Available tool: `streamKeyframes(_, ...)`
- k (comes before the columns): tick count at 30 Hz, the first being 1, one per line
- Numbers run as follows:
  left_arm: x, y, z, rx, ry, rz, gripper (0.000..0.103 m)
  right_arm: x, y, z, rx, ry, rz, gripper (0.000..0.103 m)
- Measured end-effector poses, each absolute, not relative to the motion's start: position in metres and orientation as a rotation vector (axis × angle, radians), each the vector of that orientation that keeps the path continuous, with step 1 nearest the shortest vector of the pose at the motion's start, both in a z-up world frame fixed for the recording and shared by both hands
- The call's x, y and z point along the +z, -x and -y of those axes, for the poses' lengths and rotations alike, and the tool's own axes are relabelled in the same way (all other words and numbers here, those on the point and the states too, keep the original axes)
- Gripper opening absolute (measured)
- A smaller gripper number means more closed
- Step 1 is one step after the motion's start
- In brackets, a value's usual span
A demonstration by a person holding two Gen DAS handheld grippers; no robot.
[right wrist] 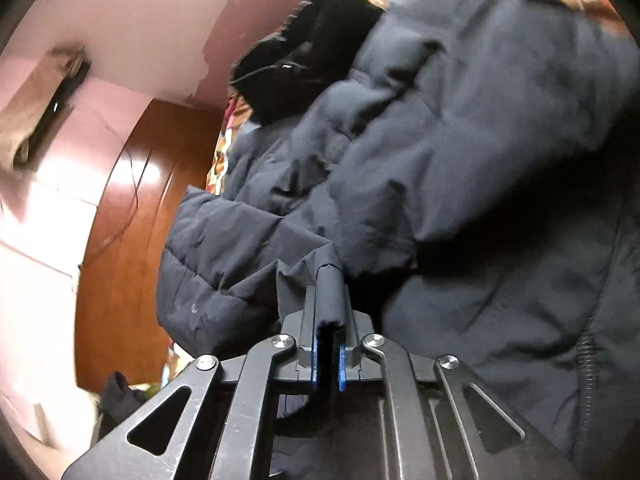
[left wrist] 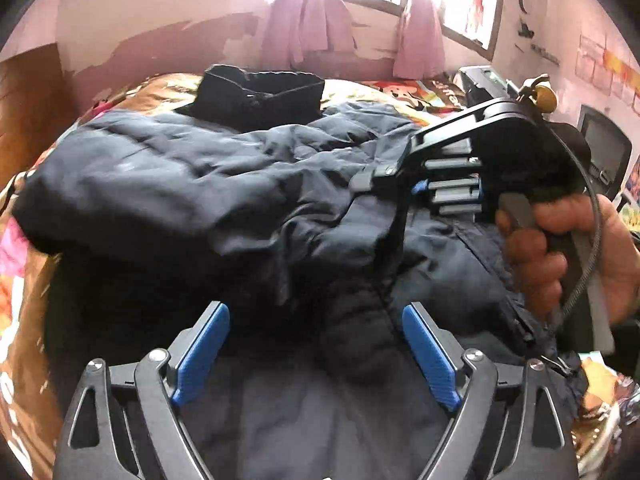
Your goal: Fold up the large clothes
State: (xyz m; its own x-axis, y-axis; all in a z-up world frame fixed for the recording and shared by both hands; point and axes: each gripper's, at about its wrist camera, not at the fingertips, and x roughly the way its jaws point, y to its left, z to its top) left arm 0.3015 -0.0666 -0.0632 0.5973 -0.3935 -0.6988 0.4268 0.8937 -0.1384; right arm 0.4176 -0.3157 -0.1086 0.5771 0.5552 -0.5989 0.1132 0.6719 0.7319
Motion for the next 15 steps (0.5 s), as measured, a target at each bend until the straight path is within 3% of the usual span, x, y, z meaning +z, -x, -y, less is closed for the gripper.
streamKeyframes(8, -0.03, -0.291, -0.007, -0.24, 0.012, -0.777, 0.087, 0.001, -0.399, 0.339, 0.224, -0.439, -0.779, 0.006)
streamKeyframes(15, -0.025, -0.309, -0.051, -0.092, 0.082, -0.818, 0.087, 0.027, -0.411, 0.379, 0.063, -0.257, -0.757, 0.006)
